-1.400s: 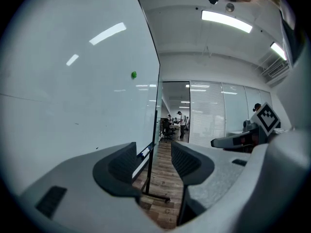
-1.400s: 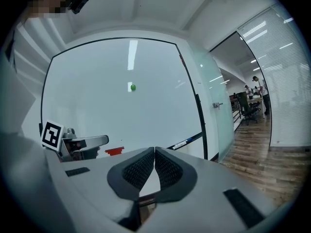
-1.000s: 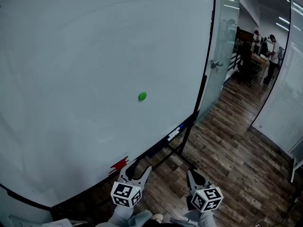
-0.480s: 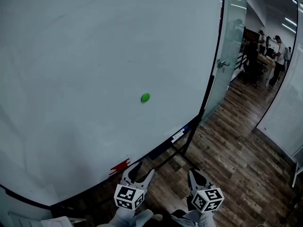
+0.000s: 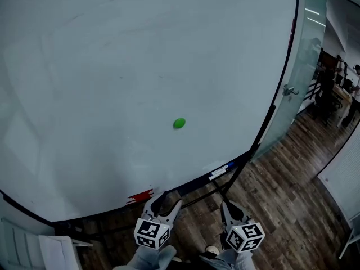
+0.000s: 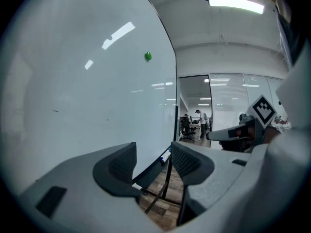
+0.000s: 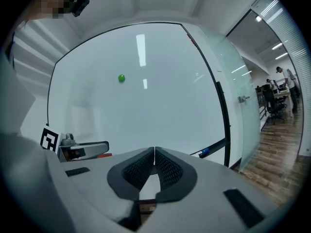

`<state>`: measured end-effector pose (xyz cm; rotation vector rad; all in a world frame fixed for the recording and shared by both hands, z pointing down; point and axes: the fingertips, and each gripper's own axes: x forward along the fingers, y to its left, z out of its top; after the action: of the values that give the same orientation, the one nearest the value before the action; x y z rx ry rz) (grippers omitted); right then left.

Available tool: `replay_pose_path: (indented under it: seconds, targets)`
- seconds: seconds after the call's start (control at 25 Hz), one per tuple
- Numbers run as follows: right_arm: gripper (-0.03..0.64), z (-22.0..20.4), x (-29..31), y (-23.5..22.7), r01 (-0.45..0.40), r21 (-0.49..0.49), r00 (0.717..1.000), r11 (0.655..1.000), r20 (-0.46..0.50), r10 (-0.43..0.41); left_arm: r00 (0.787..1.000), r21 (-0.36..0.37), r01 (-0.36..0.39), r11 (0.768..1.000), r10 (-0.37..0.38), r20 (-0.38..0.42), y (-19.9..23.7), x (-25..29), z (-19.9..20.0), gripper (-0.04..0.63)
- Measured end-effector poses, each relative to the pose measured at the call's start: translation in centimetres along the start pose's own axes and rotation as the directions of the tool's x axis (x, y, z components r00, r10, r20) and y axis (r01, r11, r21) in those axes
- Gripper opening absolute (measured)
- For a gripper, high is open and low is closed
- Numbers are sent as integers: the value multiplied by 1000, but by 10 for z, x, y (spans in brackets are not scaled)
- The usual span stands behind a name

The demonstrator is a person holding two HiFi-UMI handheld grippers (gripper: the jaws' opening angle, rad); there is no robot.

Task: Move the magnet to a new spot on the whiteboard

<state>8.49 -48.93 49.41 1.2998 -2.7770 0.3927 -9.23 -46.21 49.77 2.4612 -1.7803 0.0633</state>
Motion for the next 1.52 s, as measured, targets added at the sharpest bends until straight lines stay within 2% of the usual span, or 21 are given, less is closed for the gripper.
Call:
replay_pose_path:
  seconds: [0.32,0.68,1.04,1.16,1.32,1.52]
  targets:
    - [28,24,34,-25,-153,-48,988,987,-35,152,990,-11,-139,990,139,25,-4,20,15,218]
    - [28,34,52,-47,-284,-77,958,956,-57,280,958,-5,-285,958,285,34,-9,30,17,218]
    - [28,48,64,-54,-405,-119,914,906,-68,400,910,63,-411,909,405,90,-16,37,45,217]
    - [28,62,65,-51,-445,-155,895,882,-53,442,893,106,-446,889,435,113,-17,41,58,218]
    - [28,85,67,-45,-488,-209,869,848,-21,495,870,121,-489,864,471,147,-16,40,78,218]
    - [28,118,69,-42,-509,-284,846,813,10,533,842,175,-534,827,501,201,-11,39,113,216]
